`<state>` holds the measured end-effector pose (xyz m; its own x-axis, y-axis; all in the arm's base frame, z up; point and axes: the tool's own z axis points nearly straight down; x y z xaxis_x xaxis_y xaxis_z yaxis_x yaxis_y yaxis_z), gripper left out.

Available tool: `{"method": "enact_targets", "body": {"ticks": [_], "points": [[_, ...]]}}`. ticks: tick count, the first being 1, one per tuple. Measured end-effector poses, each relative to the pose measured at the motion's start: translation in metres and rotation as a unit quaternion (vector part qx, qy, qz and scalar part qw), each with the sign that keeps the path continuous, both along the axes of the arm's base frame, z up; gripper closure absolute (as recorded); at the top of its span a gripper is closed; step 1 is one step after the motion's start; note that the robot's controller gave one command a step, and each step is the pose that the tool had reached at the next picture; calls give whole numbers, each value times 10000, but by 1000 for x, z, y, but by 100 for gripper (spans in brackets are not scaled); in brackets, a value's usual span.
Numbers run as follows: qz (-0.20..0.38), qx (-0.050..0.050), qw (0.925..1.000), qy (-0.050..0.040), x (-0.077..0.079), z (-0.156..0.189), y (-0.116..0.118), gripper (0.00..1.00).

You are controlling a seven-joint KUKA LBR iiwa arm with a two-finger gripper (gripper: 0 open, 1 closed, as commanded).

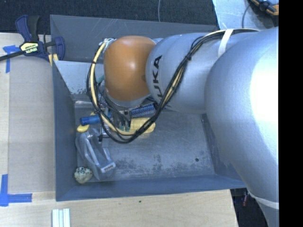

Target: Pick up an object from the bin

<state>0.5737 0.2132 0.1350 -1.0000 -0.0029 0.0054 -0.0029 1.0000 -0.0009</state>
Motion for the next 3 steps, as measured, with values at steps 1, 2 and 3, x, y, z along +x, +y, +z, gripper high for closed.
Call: {"method": "enact_targets", "body": {"ticks": [1, 2, 3], "points": [[-15, 11, 10000, -39, 2, 5, -1, 0], [-223, 28, 9997, -64, 13, -30, -36, 0], [1151, 7, 9933, -89, 29, -64, -11, 100]]}}
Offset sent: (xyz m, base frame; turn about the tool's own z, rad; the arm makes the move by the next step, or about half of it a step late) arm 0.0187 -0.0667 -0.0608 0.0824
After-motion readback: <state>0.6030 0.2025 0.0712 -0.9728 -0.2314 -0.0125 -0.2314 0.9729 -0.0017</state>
